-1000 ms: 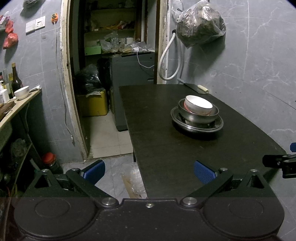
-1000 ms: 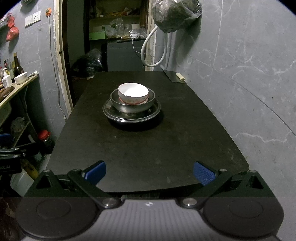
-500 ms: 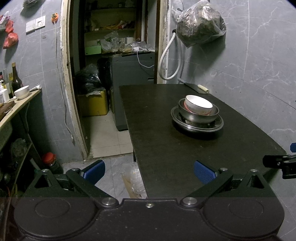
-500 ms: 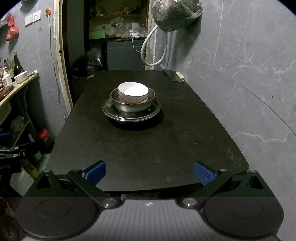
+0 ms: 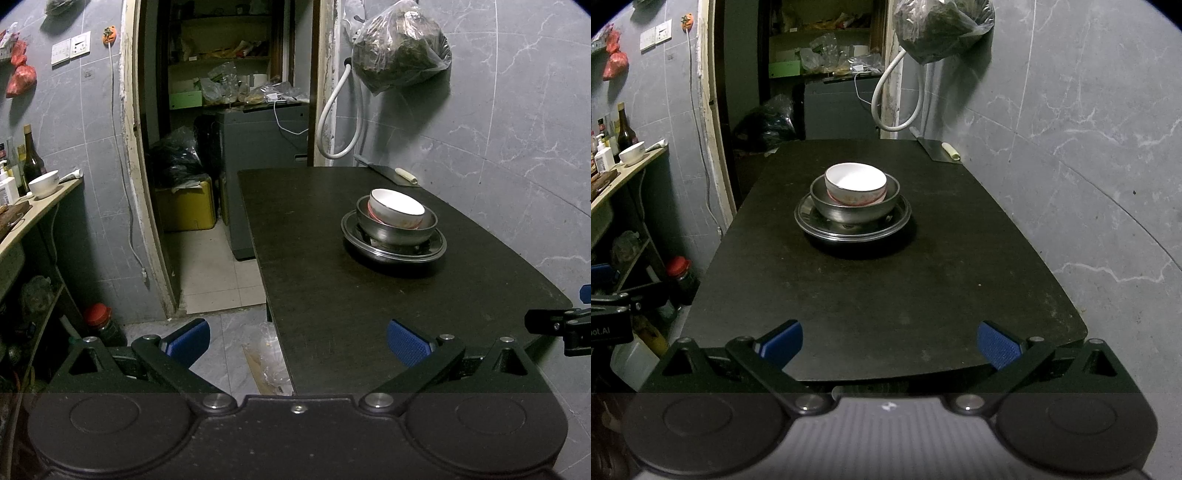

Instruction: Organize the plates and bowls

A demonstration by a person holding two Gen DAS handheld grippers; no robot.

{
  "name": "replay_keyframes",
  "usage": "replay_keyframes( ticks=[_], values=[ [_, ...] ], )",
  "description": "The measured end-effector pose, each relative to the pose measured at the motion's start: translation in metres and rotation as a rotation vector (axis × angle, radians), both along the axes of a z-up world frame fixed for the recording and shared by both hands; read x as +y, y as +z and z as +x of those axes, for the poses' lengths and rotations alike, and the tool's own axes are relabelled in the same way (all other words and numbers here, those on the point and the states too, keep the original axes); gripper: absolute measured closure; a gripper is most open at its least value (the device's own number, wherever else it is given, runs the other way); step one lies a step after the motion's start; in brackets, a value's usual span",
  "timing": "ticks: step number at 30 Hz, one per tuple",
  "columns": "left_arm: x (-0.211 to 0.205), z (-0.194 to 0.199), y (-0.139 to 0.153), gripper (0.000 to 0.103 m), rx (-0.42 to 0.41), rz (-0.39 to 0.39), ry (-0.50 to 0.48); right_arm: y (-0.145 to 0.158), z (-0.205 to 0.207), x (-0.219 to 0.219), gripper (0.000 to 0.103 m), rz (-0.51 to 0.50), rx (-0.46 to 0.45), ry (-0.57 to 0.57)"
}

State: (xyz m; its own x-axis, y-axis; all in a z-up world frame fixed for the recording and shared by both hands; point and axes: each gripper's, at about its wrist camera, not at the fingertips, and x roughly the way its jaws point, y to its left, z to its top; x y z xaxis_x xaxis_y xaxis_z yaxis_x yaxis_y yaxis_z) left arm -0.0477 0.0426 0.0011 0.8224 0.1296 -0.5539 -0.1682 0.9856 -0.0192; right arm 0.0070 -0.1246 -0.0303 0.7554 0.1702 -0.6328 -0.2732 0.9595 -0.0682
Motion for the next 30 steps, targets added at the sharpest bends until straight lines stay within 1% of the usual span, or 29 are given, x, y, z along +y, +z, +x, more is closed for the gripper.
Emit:
replay_keyframes(
  ticks=[18,23,26,30],
  values=[
    [-0.0014,-0.0008,0.0009,0.001,-0.004,-0.003,-0.002,-0.0002,0.0005,-0.0031,0.000,0.001,0.002,-0.010],
    [-0.0039,-0.0013,0.0014,0.001,0.001,-0.001,-0.023,-0.0009,0.0007,-0.0038,0.000,0.002,0.003,-0.012],
    [-0.0037,0.0003,0.0019,0.001,0.003,0.005,-0.019,-0.0011,0.0019,-0.0052,0.000,0.000,0.007,-0.014],
    [-0.0005,0.0040,0.0022,0.001,0.015,-0.011,-0.037,-0.0018,0.0045,-0.0077,0.000,0.000,0.013,-0.022]
  ],
)
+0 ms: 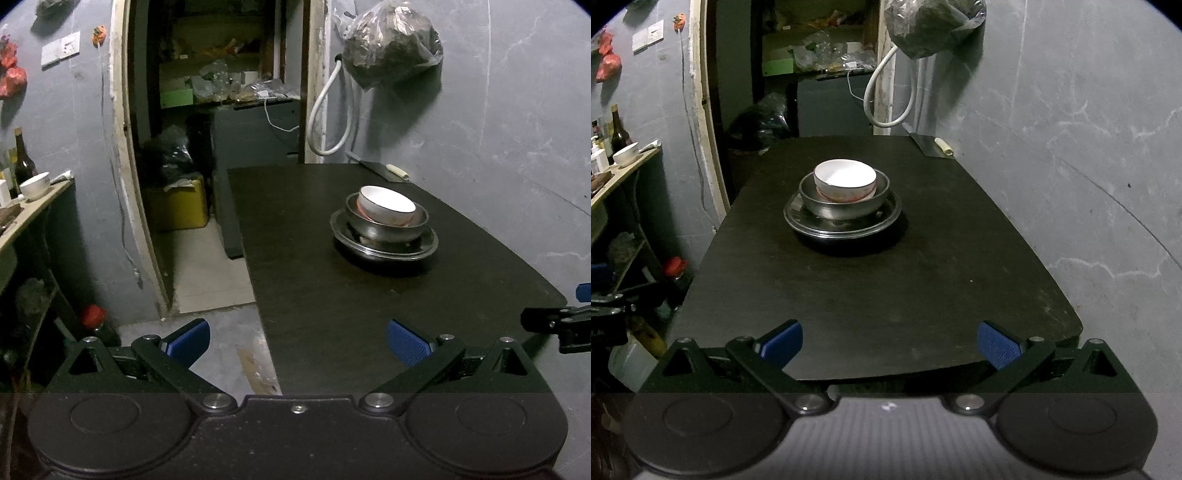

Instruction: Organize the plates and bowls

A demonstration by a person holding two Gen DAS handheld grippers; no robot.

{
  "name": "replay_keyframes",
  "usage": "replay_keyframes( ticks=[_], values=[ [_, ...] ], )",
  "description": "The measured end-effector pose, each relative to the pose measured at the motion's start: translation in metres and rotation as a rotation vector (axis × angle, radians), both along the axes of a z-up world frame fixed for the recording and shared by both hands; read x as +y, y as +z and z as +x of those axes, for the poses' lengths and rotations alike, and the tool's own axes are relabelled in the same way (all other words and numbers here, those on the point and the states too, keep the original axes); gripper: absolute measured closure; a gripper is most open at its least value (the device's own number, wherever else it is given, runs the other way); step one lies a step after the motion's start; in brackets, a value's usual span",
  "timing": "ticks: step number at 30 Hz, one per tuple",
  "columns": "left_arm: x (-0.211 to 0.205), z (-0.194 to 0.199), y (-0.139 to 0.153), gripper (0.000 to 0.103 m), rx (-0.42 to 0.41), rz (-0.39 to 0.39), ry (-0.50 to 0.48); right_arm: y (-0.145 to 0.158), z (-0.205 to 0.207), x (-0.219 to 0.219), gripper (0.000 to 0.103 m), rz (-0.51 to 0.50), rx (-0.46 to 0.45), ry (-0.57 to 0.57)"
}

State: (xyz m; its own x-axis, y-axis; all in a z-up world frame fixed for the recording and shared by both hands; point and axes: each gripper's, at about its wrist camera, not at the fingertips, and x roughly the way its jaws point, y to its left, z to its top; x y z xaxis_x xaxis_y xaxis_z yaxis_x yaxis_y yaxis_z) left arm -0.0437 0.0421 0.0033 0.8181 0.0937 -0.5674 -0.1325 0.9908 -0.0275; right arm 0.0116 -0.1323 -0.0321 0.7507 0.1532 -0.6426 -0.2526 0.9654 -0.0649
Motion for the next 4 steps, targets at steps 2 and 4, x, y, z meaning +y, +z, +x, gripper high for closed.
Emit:
replay_keyframes(
  ticks=[2,4],
  values=[
    [0.0001,0.0015,0.0000,0.001,-0.004,-0.005,-0.007,-0.0002,0.0021,-0.0013,0.000,0.000,0.003,-0.006],
    [0.0004,0.0036,-0.0008,0.001,-0.002,0.001,-0.007,-0.0007,0.0039,-0.0024,0.000,0.001,0.005,-0.010]
  ],
)
